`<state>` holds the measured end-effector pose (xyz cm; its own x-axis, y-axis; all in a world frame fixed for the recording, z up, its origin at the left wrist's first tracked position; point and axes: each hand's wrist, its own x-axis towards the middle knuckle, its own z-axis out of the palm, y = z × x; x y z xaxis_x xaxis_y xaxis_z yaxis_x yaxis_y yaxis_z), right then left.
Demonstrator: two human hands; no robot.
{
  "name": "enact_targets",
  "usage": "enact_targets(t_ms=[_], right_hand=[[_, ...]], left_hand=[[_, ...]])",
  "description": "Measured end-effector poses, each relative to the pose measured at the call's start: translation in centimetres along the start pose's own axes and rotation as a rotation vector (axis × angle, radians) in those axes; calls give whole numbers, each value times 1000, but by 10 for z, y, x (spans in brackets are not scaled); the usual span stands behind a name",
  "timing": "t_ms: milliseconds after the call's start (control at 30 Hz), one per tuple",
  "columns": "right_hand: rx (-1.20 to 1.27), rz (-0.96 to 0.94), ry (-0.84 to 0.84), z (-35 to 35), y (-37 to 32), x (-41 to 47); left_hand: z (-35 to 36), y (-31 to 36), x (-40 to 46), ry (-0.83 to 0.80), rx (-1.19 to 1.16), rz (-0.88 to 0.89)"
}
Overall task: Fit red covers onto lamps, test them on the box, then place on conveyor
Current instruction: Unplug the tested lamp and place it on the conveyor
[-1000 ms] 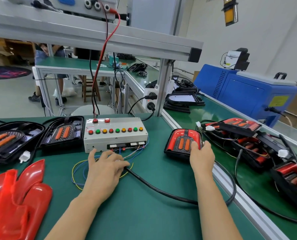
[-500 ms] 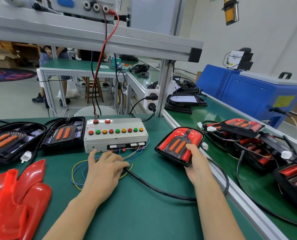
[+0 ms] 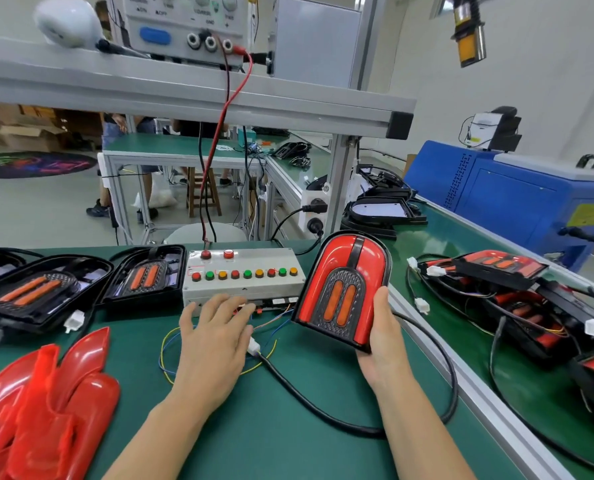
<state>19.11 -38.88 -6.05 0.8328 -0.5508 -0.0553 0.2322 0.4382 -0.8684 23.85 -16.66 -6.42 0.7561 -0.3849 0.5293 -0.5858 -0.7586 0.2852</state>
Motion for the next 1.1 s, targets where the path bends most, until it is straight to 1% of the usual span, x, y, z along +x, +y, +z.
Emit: enact_targets(t_ms=[100, 200, 333, 433, 533, 800, 867, 967, 1033, 1100], right_hand=[[-28, 7, -11, -2, 2, 4], [-49, 22, -28, 0, 3, 6], [-65, 19, -35, 3, 5, 5], [-65, 13, -37, 4, 6, 4], [-72, 23, -36, 3, 5, 4], [-72, 25, -22, 3, 4, 4], [-60, 25, -8, 3, 4, 4], [-41, 23, 9, 3, 4, 4], [-34, 21, 13, 2, 4, 4], [-33, 22, 17, 1, 3, 4]], left_hand=[[-3, 1, 4, -4, 45, -101], [-2, -4, 8, -57, 109, -248], [-2, -12, 15, -61, 179, -446], [-3, -19, 24, -82, 210, -518], [-5, -26, 33, -119, 249, -509], [-9, -38, 43, -141, 386, -440], [-12, -39, 45, -143, 499, -389], [-16, -41, 51, -144, 689, -258], [-18, -40, 56, -144, 736, -220], [-17, -38, 57, -136, 730, -231]])
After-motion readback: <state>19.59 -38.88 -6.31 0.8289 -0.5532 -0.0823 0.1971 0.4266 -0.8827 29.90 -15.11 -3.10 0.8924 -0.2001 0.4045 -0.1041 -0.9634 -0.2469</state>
